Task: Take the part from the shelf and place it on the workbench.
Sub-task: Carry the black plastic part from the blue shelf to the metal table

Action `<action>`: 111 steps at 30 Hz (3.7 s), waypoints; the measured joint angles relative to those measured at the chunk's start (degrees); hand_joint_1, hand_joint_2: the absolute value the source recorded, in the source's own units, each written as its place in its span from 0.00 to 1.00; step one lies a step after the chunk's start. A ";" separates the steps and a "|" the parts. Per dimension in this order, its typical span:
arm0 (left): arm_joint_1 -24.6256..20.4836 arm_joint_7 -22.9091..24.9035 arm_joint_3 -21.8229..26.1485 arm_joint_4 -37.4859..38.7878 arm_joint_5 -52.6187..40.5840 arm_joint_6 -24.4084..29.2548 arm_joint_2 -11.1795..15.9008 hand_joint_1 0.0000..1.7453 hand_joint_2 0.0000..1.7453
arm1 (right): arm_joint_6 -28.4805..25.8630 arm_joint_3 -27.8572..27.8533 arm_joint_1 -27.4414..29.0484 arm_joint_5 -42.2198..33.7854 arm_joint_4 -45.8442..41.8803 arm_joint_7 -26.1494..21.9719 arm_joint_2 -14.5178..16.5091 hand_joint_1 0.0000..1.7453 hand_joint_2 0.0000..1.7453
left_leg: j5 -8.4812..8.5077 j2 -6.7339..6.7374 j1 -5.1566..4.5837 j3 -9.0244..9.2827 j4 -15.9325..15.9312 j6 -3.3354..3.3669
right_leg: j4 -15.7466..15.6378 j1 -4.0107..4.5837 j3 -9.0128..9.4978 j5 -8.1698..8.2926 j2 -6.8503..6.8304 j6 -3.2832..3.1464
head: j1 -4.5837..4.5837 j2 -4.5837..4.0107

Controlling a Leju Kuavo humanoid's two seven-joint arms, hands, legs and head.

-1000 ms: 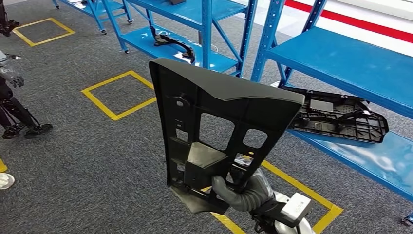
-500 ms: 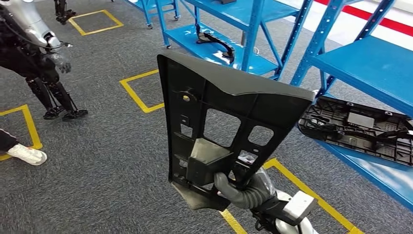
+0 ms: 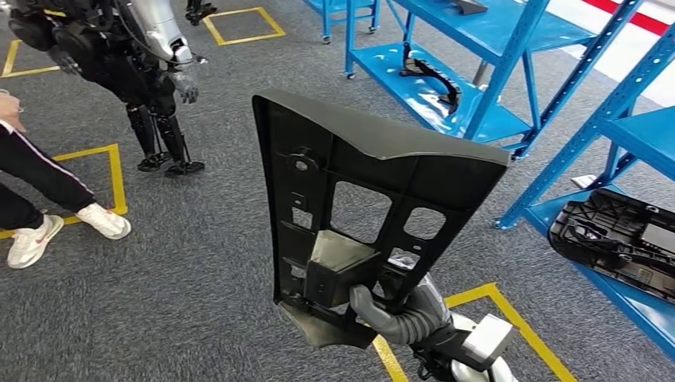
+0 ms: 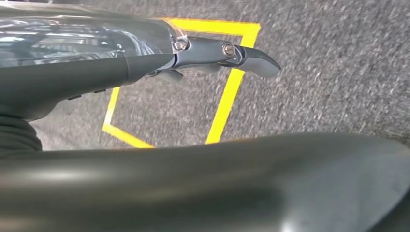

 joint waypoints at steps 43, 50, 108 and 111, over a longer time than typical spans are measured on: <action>0.24 0.03 0.43 0.00 0.63 -0.28 0.04 0.00 1.00 | -0.43 -1.65 2.83 -0.54 0.33 0.29 1.14 1.00 1.00 | -1.49 6.88 0.47 -4.27 7.96 -1.79 | -0.54 0.27 2.30 -1.37 -8.60 -1.47 | -0.02 0.00; 0.26 0.10 0.64 0.00 0.71 -0.11 0.06 0.00 1.00 | -0.25 -1.69 2.73 -0.54 0.33 0.32 1.37 1.00 1.00 | 0.38 7.99 -0.54 -0.75 0.33 0.55 | 0.26 0.35 3.32 -3.46 -9.44 0.28 | 0.02 0.01; 0.31 1.03 0.77 0.00 0.50 -0.50 -0.25 0.00 1.00 | 0.30 -2.95 4.07 -0.70 0.63 0.49 1.80 1.00 1.00 | -0.07 10.60 -0.63 -1.06 1.54 -0.29 | -0.44 0.48 2.86 -2.01 -10.63 0.06 | -0.07 0.01; 0.52 1.10 0.80 0.00 0.50 -0.50 -0.21 0.00 1.00 | 0.32 -2.95 3.89 -0.70 0.52 0.48 1.95 1.00 1.00 | -0.04 8.68 -0.34 -0.64 0.81 0.59 | 0.10 0.31 3.42 -3.15 -9.78 0.95 | -0.04 0.00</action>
